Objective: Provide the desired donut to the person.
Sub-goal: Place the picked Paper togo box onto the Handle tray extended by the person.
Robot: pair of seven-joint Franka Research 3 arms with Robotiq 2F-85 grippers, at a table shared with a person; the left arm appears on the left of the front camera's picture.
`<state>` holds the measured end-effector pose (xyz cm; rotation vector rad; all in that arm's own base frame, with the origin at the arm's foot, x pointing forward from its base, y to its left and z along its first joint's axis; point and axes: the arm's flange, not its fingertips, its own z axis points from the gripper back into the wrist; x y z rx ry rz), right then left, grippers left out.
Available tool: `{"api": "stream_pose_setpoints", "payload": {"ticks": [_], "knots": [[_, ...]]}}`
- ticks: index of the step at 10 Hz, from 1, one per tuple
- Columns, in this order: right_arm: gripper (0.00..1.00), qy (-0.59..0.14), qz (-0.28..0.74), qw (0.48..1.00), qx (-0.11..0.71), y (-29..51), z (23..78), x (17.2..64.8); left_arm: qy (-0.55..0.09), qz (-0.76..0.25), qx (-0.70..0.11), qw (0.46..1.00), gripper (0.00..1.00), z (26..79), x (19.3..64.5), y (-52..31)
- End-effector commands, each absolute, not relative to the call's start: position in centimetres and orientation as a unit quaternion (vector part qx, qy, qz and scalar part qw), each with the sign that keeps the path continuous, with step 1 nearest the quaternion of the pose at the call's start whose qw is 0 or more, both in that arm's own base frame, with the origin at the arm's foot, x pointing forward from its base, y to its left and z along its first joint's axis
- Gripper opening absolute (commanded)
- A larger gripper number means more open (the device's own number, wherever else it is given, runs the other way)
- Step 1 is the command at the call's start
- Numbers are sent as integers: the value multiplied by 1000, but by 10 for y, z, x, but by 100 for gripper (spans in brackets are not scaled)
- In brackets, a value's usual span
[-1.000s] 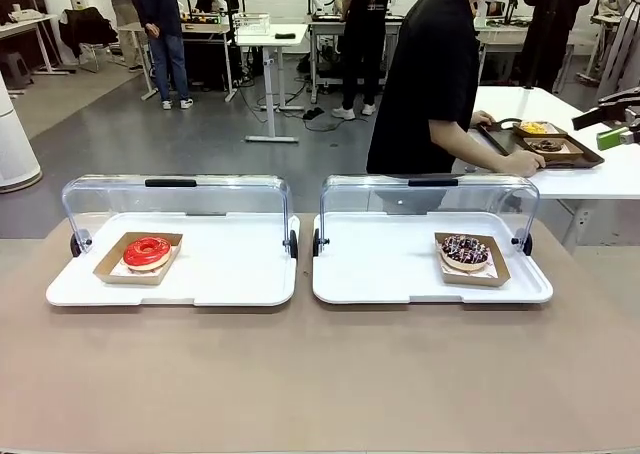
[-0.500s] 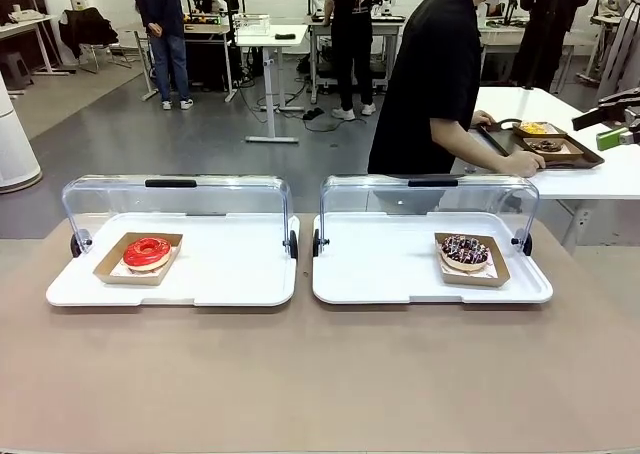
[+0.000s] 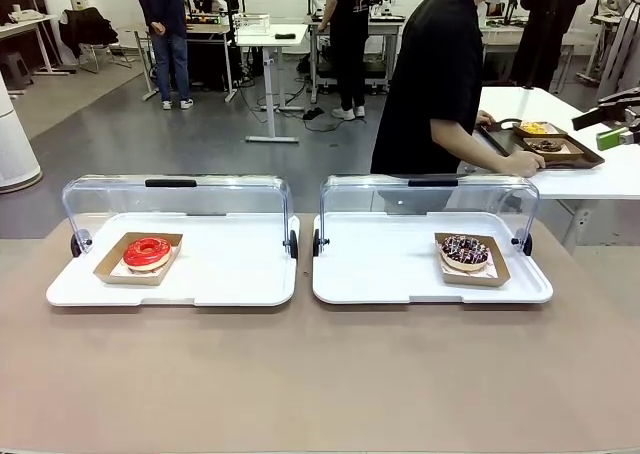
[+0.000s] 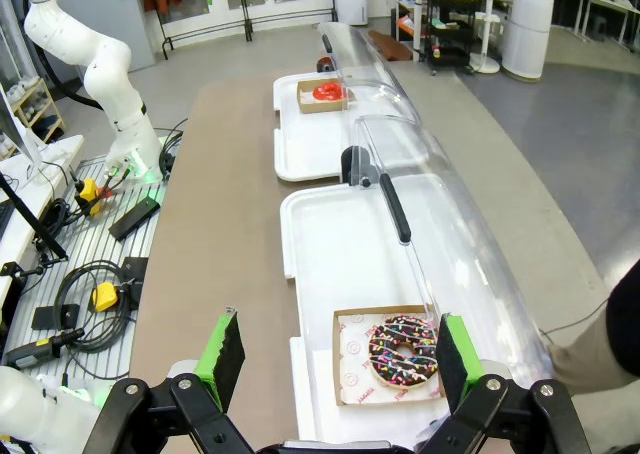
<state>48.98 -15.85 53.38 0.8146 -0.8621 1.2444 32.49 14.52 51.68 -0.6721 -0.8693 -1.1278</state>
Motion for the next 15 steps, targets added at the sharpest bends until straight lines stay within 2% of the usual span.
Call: {"api": "stream_pose_setpoints", "payload": {"ticks": [1, 15], "knots": [[100, -384, 547, 651, 360, -157, 535, 490, -395, -508, -302, 703, 100, 516, 321, 144], [100, -384, 547, 651, 360, -157, 535, 490, -395, -508, -302, 703, 100, 516, 321, 144]]}}
